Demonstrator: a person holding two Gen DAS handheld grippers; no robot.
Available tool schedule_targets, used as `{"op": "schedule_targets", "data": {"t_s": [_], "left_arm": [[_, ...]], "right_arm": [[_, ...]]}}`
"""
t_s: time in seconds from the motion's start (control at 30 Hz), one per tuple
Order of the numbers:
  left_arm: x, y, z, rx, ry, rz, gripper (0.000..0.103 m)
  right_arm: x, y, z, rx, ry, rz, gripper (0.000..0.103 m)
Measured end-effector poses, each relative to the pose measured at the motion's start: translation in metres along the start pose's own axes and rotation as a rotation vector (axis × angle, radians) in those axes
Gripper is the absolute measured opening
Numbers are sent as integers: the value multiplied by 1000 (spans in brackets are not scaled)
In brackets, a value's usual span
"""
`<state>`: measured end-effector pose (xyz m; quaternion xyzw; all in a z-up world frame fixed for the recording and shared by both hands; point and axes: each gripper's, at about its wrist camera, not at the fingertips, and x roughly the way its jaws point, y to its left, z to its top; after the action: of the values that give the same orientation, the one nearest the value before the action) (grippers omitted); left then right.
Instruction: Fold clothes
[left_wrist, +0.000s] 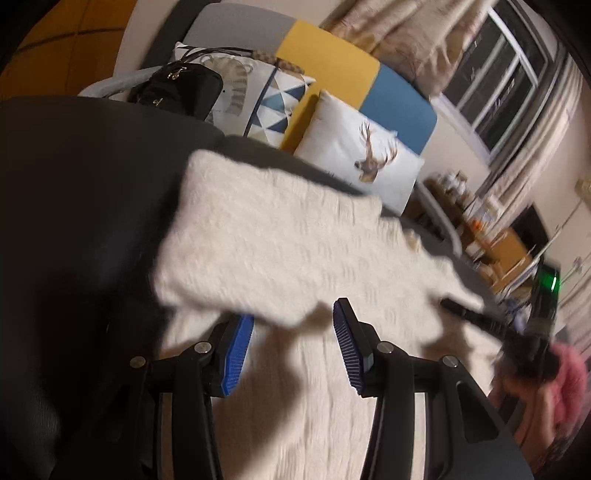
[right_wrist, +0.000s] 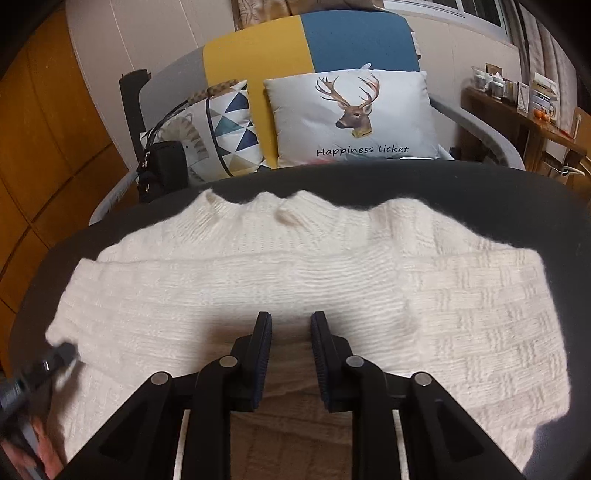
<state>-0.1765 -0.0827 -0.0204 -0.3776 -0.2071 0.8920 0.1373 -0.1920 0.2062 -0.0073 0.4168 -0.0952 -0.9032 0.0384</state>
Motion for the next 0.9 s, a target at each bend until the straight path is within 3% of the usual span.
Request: {"op": "schedule_targets", "data": {"t_s": [0.03, 0.1, 0.23, 0.4, 0.53, 0.63, 0.7, 0.8, 0.9], "left_arm": [[1, 4, 5, -6, -18, 1, 48], [9, 15, 10, -20, -19, 88, 48], [-1, 37, 6, -118, -82, 103, 43], [-15, 43, -2, -137, -64, 66, 43], [-38, 52, -12, -168, -25, 56, 44], [-68, 52, -20, -177, -95, 87, 44], [-74, 43, -12, -168, -159, 75, 44], [-52, 15, 12, -93, -172, 63, 49], [-16, -19, 34, 26, -161, 73, 51]], "right_arm": [[-1, -4, -1, -7, 1, -5, 21], [-1, -6, -1, -55, -4, -81, 19], [4, -10, 4, -141, -18, -240, 19], [10, -12, 7, -146, -10, -218, 21], [9, -18, 9, -92, -16, -161, 21], [-11, -22, 9, 23, -84, -91, 21], [-30, -19, 7, 104, -162, 24, 21], [-35, 4, 9, 102, -157, 164, 21], [-30, 31, 9, 31, -102, 175, 21]]}}
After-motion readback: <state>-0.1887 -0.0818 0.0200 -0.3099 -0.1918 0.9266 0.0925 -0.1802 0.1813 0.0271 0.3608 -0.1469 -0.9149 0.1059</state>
